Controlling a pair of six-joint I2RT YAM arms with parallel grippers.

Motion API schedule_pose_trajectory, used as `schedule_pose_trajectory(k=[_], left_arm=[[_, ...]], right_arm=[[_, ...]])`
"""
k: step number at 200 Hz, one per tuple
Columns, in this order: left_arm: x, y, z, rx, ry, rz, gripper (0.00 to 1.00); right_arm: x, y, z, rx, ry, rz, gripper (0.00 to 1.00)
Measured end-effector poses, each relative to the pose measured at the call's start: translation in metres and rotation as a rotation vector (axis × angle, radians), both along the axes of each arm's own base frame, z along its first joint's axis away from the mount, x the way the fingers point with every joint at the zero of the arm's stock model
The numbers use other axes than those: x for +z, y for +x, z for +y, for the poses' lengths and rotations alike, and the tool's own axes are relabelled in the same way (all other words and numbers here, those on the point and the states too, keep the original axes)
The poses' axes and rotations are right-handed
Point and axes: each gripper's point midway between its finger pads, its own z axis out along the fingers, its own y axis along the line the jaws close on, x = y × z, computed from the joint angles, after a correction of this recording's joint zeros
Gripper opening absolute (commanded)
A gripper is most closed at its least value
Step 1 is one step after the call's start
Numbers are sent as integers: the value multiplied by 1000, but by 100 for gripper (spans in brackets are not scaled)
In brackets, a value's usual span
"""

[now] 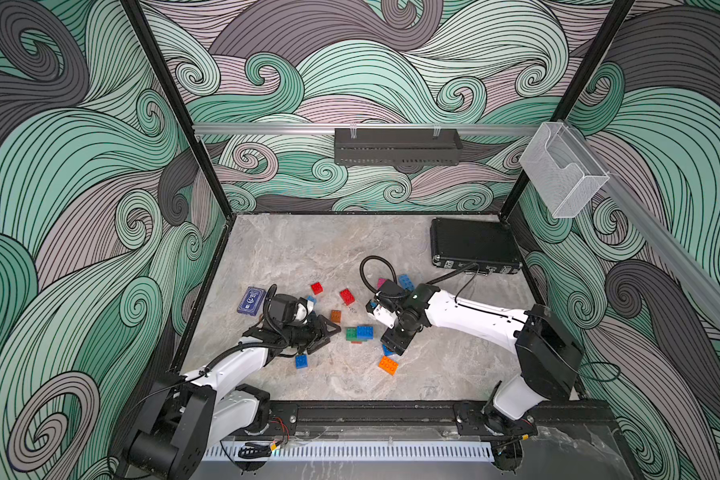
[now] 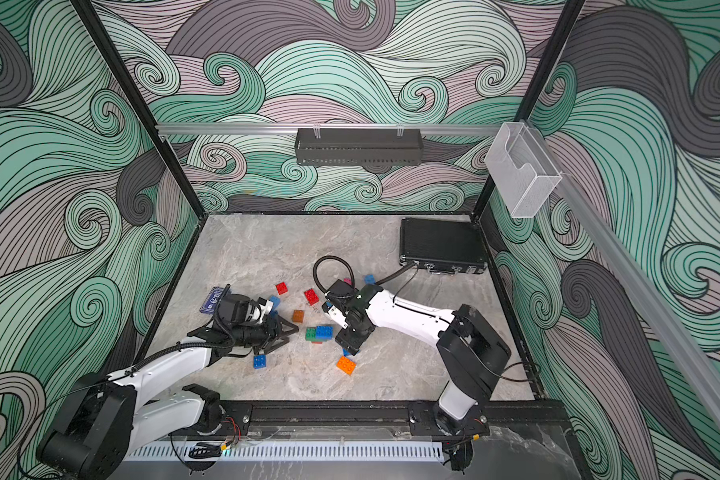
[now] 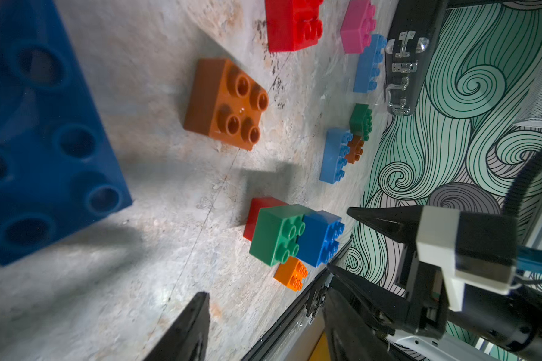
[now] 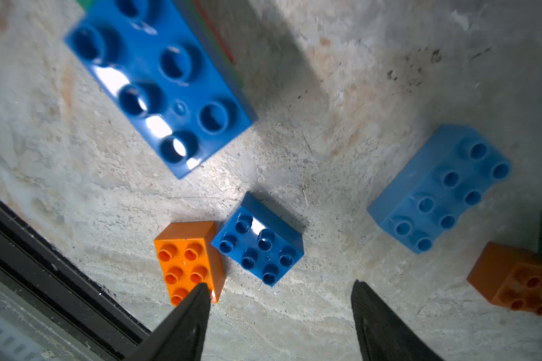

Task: Assemble a heart with lego
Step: Pick up the lego brick from the center of the board.

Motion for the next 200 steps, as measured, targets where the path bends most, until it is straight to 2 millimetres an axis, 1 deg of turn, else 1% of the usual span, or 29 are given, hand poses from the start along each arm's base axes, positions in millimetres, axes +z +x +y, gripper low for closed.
schedule_pose_trajectory(k=[65, 94, 118, 136, 165, 185, 200], left_arm=[[-4, -1, 0, 0, 6, 18, 59], [-7, -2, 0, 0, 9, 29, 59], [-7, -2, 0, 0, 9, 28, 59], [-7, -2, 0, 0, 9, 29, 59], [-7, -2, 0, -1, 9, 29, 59], [-7, -2, -1, -4, 9, 29, 59], [-7, -2, -1, -4, 9, 29, 59]], right_arm=[[-8, 7, 12, -24, 50, -23, 68], [-19, 4, 11, -39, 48, 1, 66], [-22, 2, 12, -59, 55, 10, 65], [-25, 0, 9, -81, 49, 20, 63], [-26, 1, 6, -137, 52, 32, 57], [-26, 7, -1, -208, 57, 40, 55], [-26, 12, -8, -266, 57, 41, 55]])
